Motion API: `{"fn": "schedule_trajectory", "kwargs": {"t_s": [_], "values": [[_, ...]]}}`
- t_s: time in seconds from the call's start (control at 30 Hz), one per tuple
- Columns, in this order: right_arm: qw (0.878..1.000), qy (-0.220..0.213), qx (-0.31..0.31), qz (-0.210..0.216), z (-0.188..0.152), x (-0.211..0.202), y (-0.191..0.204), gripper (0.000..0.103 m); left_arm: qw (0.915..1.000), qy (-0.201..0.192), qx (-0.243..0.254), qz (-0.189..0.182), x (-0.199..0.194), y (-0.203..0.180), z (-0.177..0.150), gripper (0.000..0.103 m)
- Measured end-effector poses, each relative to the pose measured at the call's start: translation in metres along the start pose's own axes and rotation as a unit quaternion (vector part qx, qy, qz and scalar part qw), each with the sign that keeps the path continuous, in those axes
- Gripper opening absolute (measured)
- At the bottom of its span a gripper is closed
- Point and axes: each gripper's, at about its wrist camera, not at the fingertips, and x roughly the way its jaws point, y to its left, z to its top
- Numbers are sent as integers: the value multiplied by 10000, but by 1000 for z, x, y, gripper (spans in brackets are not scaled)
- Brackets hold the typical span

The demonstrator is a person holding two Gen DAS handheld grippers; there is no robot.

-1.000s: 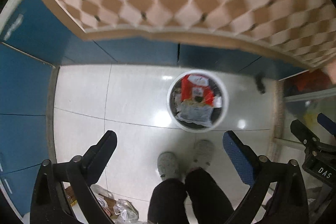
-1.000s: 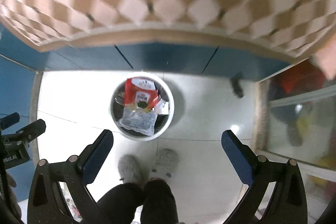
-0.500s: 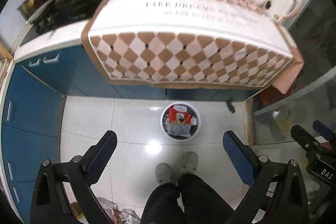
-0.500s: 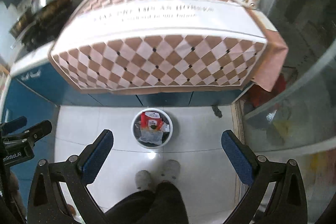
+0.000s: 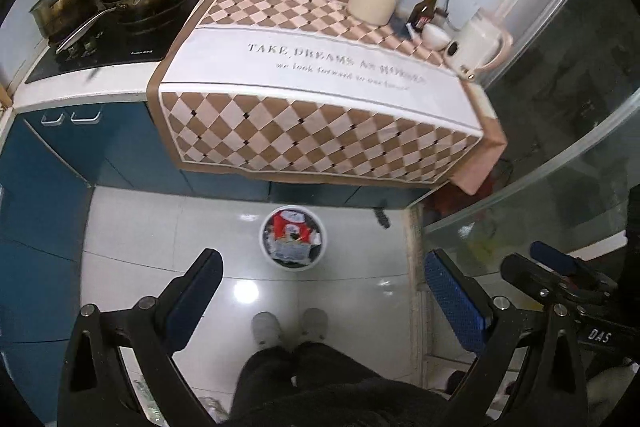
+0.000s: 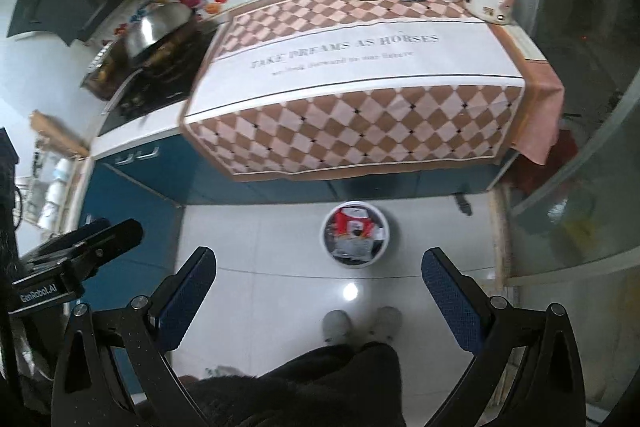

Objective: Collect trash

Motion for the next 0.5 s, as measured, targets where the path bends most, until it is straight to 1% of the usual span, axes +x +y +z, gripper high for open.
{"fn": "schedule_trajectory", "kwargs": {"t_s": [0.07, 0.27, 0.37, 0.5], "values": [[9999, -33, -89, 46, 0, -9, 3, 103, 10000, -63, 30, -35, -6, -4, -2, 103], [9997, -62, -183, 147, -1, -21, 6, 103, 9999, -76, -25, -116, -12, -4, -8, 103], [9996, -14, -186, 197, 0, -20, 4, 103, 9997, -19, -150, -192, -13, -1, -11, 103], [9995, 48, -180, 259, -2, -20, 4, 103, 9996, 25, -167, -211, -14, -1, -14, 103]]}}
